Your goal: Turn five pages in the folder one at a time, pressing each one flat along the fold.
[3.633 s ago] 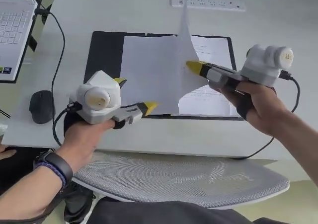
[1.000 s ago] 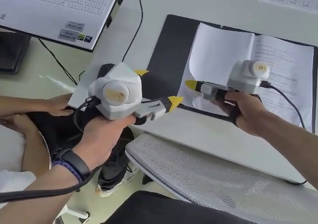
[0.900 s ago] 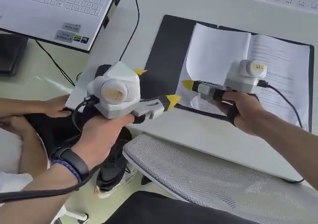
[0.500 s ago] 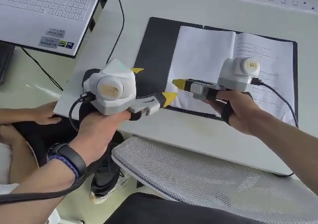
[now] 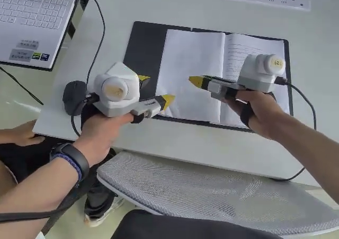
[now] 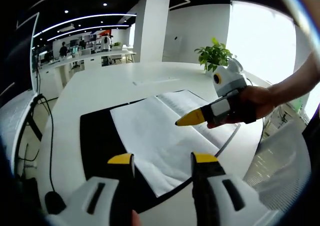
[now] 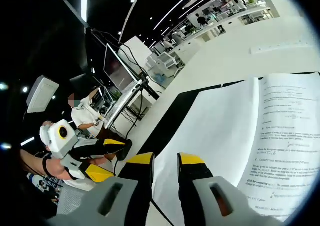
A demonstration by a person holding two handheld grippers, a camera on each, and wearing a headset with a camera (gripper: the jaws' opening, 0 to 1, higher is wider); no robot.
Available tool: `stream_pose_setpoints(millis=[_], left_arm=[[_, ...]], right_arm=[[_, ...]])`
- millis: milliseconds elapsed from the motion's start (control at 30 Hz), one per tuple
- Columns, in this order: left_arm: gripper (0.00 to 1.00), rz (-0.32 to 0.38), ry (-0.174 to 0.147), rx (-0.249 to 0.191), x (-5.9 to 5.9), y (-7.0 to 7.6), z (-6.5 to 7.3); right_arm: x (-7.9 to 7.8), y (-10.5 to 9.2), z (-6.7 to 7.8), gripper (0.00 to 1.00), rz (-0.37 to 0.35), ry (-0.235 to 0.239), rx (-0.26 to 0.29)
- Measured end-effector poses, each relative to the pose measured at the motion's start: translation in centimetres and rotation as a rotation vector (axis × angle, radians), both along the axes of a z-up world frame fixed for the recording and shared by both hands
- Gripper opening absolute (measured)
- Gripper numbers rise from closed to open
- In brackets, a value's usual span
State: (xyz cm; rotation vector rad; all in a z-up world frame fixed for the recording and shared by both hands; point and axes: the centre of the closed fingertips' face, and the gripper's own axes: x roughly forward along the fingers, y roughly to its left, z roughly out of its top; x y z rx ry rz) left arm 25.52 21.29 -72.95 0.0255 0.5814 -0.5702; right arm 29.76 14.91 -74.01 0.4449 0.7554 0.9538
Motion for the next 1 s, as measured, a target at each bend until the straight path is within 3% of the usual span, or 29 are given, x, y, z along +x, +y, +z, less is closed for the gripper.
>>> stream_pose_setpoints(millis=[200, 333, 500, 600, 633, 667, 733, 800, 833, 1000], left_arm=[[0.31, -0.02, 0.039, 0.028, 1.0, -0.8, -2.7], [0.23, -0.008, 0.046, 0.052, 1.5, -0.8, -4.2], [0.16, -0.008, 0.07, 0.043, 1.5, -1.1, -5.3], [0.07, -0.017, 0.089, 0.079, 1.2, -1.1, -6.5], [0.03, -0.017, 0.092, 0.126, 1.2, -0.6, -7.0], [0.0, -0.017, 0.093, 0.139, 1.2, -0.5, -7.2], [0.0, -0.018, 0.105, 0.122, 1.0, -0.8, -7.5], [0.0, -0.026, 0.126, 0.139, 0.5, -0.9, -8.2], [0.0, -0.029, 0.097, 0.141, 0.6, -1.0, -7.9], [0.0, -0.003, 0.114, 0.119, 0.7, -0.8, -7.9]], right_arm=[[0.9, -2.1, 0.1, 0.07, -0.042, -0.01, -0.012], [1.2, -3.2, -0.2, 0.06, -0.056, -0.004, -0.02], [1.2, -4.0, -0.4, 0.03, -0.064, 0.007, -0.019], [1.3, -4.3, -0.4, 0.02, -0.072, 0.014, -0.022], [1.4, -4.3, -0.4, 0.01, -0.074, 0.015, -0.019], [1.4, -4.4, -0.4, 0.01, -0.075, 0.017, -0.016], [1.5, -4.4, -0.5, 0.01, -0.074, 0.015, -0.022], [1.6, -4.5, -0.7, 0.0, -0.069, 0.015, -0.026], [1.7, -4.5, -0.8, 0.0, -0.066, 0.015, -0.026], [2.2, -4.8, -1.4, 0.0, -0.061, 0.02, -0.034]])
